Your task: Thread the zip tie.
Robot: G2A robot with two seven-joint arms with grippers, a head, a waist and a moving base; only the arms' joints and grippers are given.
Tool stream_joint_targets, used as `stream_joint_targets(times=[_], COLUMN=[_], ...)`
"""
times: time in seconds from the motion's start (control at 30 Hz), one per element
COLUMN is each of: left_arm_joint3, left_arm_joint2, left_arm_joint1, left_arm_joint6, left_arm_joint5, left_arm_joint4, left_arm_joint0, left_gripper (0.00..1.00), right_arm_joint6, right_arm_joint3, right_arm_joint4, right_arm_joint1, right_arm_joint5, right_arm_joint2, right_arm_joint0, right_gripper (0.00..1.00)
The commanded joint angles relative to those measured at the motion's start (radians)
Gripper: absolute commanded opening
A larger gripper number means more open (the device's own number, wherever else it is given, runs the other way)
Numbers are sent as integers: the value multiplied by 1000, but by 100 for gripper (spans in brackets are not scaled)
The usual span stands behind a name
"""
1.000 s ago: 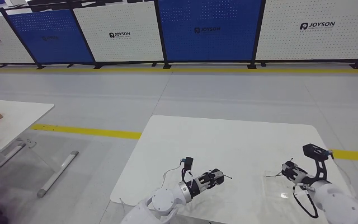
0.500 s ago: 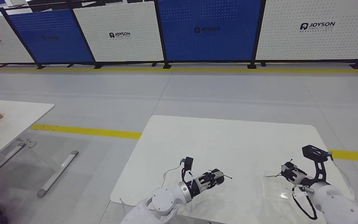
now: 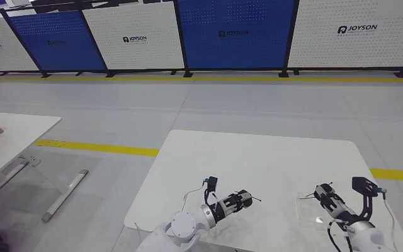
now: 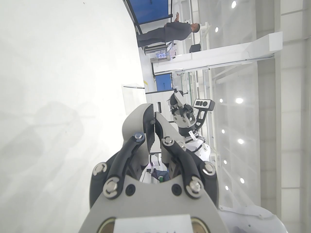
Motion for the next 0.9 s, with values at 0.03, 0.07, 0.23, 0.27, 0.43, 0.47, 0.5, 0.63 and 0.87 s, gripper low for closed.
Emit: stream_joint_targets(times=[0.03, 0.07, 0.23, 0.27, 0.43, 0.47, 0.5, 0.63, 0.87], left_arm_joint3=[0, 0, 0, 0, 0, 0, 0, 0, 0], left_arm_joint2=[0, 0, 0, 0, 0, 0, 0, 0, 0], left_arm_joint1=[0, 0, 0, 0, 0, 0, 0, 0, 0], left_arm_joint6=[0, 0, 0, 0, 0, 0, 0, 0, 0], left_arm_joint5=[0, 0, 0, 0, 0, 0, 0, 0, 0], left_arm_joint4=[0, 0, 0, 0, 0, 0, 0, 0, 0], left_arm_joint0=[0, 0, 0, 0, 0, 0, 0, 0, 0], left_gripper=[0, 0, 0, 0, 0, 0, 0, 0, 0], right_arm_joint6=[1, 1, -15, -52, -345, -372, -392, -407, -407], right_arm_joint3=[1, 1, 2, 2, -3, -1, -1, 0, 0], right_arm_joint4=[-1, -1, -18, -43, -5, -11, -18, -21, -21], right_arm_joint1=[0, 0, 0, -2, -25, -27, -29, -31, -31], right_arm_joint5=[-1, -1, -4, -9, -34, -41, -47, -50, -50], right_arm_joint2=[0, 0, -1, -10, -44, -52, -58, -62, -62], right_arm_joint0=[2, 2, 2, -2, -57, -69, -78, -84, -84], right_gripper=[0, 0, 0, 0, 0, 0, 0, 0, 0])
